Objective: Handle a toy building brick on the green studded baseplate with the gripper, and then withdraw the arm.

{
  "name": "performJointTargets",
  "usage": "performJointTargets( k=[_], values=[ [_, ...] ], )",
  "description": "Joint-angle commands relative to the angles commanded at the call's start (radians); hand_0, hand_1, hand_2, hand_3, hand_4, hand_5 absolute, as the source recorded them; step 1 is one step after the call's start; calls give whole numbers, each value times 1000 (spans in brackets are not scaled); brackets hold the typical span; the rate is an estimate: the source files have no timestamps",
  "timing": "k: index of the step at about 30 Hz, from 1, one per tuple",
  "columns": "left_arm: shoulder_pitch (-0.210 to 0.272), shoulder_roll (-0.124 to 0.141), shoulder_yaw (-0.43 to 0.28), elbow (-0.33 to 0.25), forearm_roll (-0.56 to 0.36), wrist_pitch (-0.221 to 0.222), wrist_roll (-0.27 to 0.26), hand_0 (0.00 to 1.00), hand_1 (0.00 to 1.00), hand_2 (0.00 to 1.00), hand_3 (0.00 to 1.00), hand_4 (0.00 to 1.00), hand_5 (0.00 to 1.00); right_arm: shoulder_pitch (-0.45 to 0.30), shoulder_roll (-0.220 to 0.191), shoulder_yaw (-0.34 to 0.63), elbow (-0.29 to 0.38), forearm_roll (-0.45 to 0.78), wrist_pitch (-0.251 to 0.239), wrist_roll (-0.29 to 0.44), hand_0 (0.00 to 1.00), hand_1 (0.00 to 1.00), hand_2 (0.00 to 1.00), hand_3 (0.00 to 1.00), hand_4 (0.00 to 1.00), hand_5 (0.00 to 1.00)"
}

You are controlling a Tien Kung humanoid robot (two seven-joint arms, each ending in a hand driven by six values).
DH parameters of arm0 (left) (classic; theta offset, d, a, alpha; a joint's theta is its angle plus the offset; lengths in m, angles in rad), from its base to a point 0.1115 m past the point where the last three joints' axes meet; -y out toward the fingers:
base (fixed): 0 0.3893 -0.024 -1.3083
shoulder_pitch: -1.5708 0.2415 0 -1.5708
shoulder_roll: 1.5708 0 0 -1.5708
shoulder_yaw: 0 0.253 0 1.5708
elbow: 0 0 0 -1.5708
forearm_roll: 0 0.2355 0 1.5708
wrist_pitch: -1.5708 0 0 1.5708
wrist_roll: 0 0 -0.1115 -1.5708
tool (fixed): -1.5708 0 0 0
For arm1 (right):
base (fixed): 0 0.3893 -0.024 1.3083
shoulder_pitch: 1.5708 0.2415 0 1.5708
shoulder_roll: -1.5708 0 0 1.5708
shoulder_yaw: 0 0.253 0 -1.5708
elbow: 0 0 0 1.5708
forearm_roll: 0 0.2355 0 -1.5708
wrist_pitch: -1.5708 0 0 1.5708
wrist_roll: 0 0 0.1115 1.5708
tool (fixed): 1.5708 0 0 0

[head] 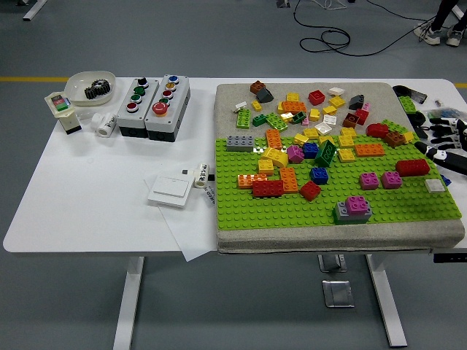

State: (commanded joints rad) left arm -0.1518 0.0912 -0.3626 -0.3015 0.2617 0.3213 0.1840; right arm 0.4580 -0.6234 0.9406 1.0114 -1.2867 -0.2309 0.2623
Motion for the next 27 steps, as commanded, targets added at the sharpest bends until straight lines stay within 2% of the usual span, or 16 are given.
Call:
performJointTargets(
  k=[3, 4, 6, 9, 10, 15, 16, 17, 21, 22, 27],
  values=[
    [2, 1, 0, 0, 1, 0, 0, 599, 686, 653, 549, 564, 611, 17, -4, -19, -18, -78, -15, 9, 599, 663, 749, 817, 925, 215],
    [2, 1, 0, 0, 1, 0, 0, 600, 686, 652, 548, 564, 611, 23, -5, -25, -26, -117, -20, 11, 562, 645, 722, 768, 942, 187],
    [4, 1, 0, 0, 1, 0, 0, 600, 686, 652, 548, 564, 611, 34, -5, -35, -38, -202, -28, 12, 562, 645, 722, 768, 942, 187],
    [5, 3, -1, -1, 2, 0, 1, 600, 686, 652, 548, 564, 611, 56, -1, -54, -55, -337, -6, 3, 562, 645, 722, 768, 942, 187],
    [6, 3, -1, -1, 3, 0, 1, 600, 686, 653, 549, 564, 612, 61, 1, -59, -59, -370, 2, 0, 520, 593, 658, 768, 948, 195],
    [7, 4, 0, -2, 2, 0, 0, 600, 686, 653, 549, 564, 612, 84, 15, -80, -73, -576, 25, -15, 520, 593, 658, 768, 948, 195],
    [7, 4, 0, -2, 1, 0, 0, 600, 687, 652, 549, 564, 612, 87, 16, -82, -74, -608, 27, -16, 462, 510, 541, 772, 929, 190],
    [7, 4, -1, -2, 4, 0, 1, 600, 687, 652, 549, 564, 612, 92, 18, -89, -73, -634, 36, -20, 462, 510, 541, 772, 929, 190],
    [8, 5, -2, -2, 5, 0, 2, 600, 687, 652, 549, 564, 612, 108, 21, -108, -68, -660, 64, -27, 462, 510, 541, 772, 929, 190],
    [9, 5, -2, -2, 5, 0, 2, 599, 687, 652, 549, 564, 613, 109, 21, -110, -68, -661, 65, -27, 466, 473, 514, 779, 920, 197],
    [10, 6, -5, -2, 10, -1, 3, 599, 687, 652, 549, 564, 613, 125, 30, -128, -67, -677, 56, -32, 466, 473, 514, 779, 920, 197]
  ],
)
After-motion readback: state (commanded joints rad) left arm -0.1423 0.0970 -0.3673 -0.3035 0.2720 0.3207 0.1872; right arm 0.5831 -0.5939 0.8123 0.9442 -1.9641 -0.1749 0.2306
